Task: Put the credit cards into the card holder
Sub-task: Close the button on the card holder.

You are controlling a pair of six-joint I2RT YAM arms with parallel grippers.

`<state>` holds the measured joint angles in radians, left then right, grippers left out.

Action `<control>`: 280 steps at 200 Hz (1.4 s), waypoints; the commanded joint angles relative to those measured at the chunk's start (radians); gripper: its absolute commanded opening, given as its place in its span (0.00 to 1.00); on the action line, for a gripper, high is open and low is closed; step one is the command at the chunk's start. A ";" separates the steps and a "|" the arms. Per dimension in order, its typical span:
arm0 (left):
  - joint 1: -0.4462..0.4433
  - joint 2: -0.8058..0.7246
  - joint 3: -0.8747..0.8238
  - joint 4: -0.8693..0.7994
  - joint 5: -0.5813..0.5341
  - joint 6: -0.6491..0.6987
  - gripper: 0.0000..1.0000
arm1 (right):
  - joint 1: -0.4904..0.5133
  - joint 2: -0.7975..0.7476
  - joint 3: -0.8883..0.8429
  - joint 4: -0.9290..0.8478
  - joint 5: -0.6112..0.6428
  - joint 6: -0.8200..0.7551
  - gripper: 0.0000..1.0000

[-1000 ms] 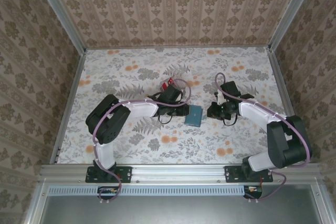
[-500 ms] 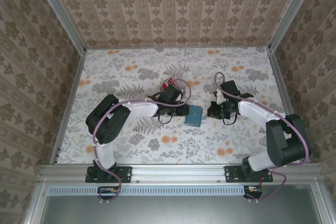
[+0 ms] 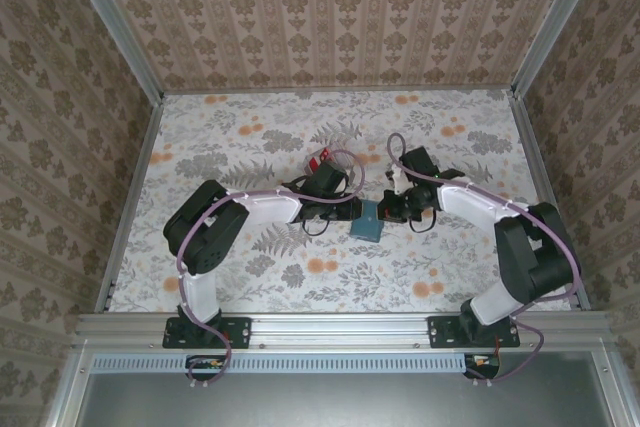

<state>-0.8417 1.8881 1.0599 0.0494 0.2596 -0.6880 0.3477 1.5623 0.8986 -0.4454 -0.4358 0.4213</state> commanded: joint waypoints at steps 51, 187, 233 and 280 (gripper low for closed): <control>0.003 0.045 -0.019 0.053 0.025 -0.040 0.24 | 0.011 0.067 0.046 0.025 -0.051 -0.022 0.00; -0.001 0.039 -0.048 0.089 0.024 -0.056 0.21 | 0.022 0.127 0.074 0.050 -0.063 -0.020 0.00; -0.002 0.044 -0.049 0.095 0.029 -0.060 0.20 | 0.022 0.148 0.077 0.054 -0.062 -0.022 0.00; -0.002 0.048 -0.052 0.103 0.031 -0.065 0.20 | 0.022 0.181 0.094 0.037 -0.057 -0.032 0.00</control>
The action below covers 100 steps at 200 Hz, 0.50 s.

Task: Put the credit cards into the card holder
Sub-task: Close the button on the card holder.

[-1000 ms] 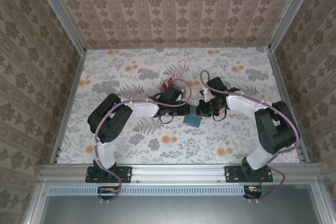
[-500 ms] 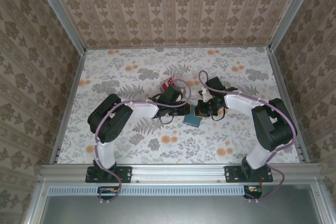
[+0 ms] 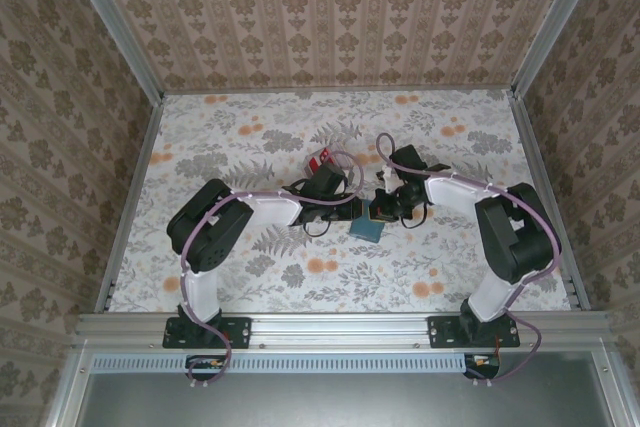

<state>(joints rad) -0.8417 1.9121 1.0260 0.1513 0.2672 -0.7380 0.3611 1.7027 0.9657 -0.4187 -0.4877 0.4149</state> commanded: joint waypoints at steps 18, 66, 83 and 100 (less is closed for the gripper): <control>-0.003 0.023 -0.015 0.001 0.023 -0.015 0.20 | 0.009 0.057 0.036 -0.004 0.006 -0.035 0.00; -0.003 0.027 -0.016 0.004 0.023 -0.015 0.20 | 0.009 0.093 0.060 -0.066 0.044 -0.048 0.00; -0.003 0.028 -0.015 0.003 0.023 -0.015 0.20 | 0.009 0.110 0.076 -0.099 0.067 -0.056 0.00; -0.003 0.030 -0.011 0.004 0.024 -0.015 0.20 | 0.009 0.131 0.091 -0.127 0.083 -0.058 0.00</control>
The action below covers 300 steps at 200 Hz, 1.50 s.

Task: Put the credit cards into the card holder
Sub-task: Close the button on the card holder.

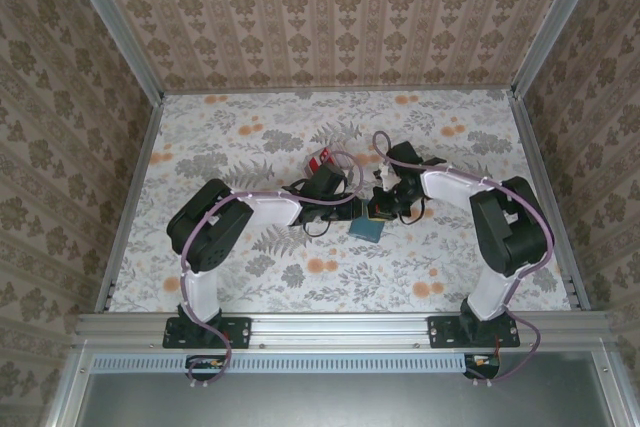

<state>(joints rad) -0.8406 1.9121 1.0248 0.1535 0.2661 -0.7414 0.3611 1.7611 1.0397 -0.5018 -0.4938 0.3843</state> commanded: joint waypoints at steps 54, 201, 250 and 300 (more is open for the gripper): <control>-0.003 0.028 -0.014 0.010 0.028 -0.012 0.20 | 0.009 0.115 0.046 -0.081 0.116 -0.018 0.00; 0.008 0.041 -0.055 0.096 0.056 -0.029 0.20 | 0.070 0.196 0.146 -0.191 0.261 -0.006 0.00; 0.027 -0.039 -0.062 0.045 0.022 0.026 0.25 | 0.070 0.055 0.143 -0.157 0.253 -0.021 0.09; 0.058 -0.180 -0.031 -0.076 -0.050 0.132 0.32 | 0.066 -0.156 0.096 -0.078 0.293 -0.076 0.28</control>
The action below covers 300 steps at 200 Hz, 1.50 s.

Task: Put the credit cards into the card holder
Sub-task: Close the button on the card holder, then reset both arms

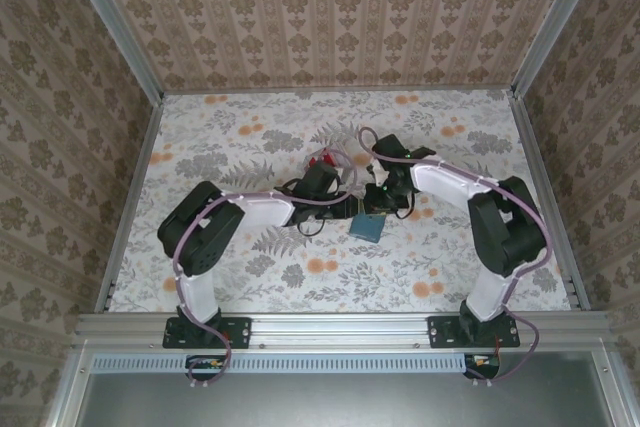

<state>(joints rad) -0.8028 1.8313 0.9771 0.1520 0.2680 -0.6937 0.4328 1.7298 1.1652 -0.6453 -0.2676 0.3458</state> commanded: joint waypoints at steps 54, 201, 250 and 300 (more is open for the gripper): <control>0.060 -0.303 0.005 -0.241 -0.283 0.233 0.39 | -0.070 -0.442 -0.204 0.234 0.305 -0.045 0.50; 0.616 -0.890 -0.343 -0.425 -0.613 0.202 1.00 | -0.228 -0.572 -0.664 1.071 0.911 -0.253 0.93; 0.653 -0.975 -0.645 0.127 -0.713 0.516 1.00 | -0.303 -0.479 -0.778 1.313 0.791 -0.284 0.92; 0.747 -0.836 -0.732 0.408 -0.606 0.604 1.00 | -0.332 -0.403 -0.836 1.470 0.698 -0.285 0.92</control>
<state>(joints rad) -0.0959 0.9321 0.2699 0.3061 -0.3874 -0.1764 0.1108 1.2865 0.3542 0.6773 0.4927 0.0731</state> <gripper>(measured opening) 0.999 0.921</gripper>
